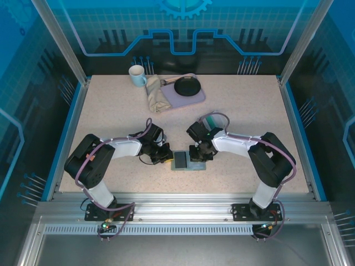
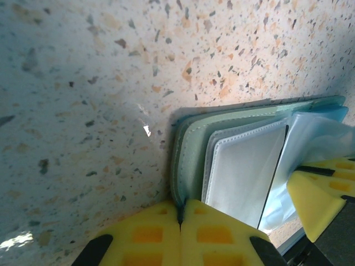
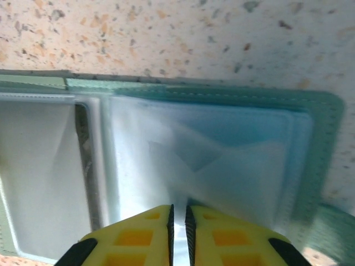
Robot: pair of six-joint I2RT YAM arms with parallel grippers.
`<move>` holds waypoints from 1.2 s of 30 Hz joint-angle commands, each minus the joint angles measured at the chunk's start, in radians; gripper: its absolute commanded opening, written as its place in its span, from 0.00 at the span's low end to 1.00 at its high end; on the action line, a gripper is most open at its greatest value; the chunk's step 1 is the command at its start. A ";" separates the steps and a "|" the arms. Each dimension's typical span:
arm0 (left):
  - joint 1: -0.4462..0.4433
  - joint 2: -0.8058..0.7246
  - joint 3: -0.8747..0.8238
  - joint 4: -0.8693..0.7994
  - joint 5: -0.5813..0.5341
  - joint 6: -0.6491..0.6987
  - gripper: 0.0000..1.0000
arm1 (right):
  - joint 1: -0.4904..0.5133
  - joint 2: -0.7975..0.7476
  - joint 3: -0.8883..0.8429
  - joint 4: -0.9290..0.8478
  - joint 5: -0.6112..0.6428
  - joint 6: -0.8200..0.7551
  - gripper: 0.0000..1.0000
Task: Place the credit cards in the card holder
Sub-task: Insert the credit card into the card slot.
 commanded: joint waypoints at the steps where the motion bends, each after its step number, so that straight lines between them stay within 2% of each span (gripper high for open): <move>1: -0.021 0.050 -0.013 -0.080 -0.101 0.033 0.01 | -0.011 -0.028 0.022 -0.171 0.149 -0.035 0.20; 6: -0.021 0.050 -0.002 -0.092 -0.105 0.042 0.01 | -0.036 -0.026 0.042 -0.226 0.216 -0.042 0.22; 14: -0.022 0.051 -0.014 -0.086 -0.107 0.041 0.01 | -0.079 0.028 -0.013 -0.209 0.174 -0.021 0.20; 21: -0.021 0.050 -0.020 -0.083 -0.110 0.042 0.01 | -0.109 0.019 -0.044 -0.254 0.232 0.011 0.19; 24: -0.020 0.047 -0.022 -0.081 -0.110 0.042 0.01 | -0.149 -0.004 -0.069 -0.231 0.204 0.002 0.20; 30: -0.020 0.039 -0.025 -0.076 -0.108 0.045 0.01 | -0.199 -0.082 -0.080 -0.148 0.047 -0.059 0.22; 36: -0.020 0.009 -0.011 -0.098 -0.109 0.054 0.06 | -0.266 -0.149 -0.044 -0.178 0.049 -0.102 0.24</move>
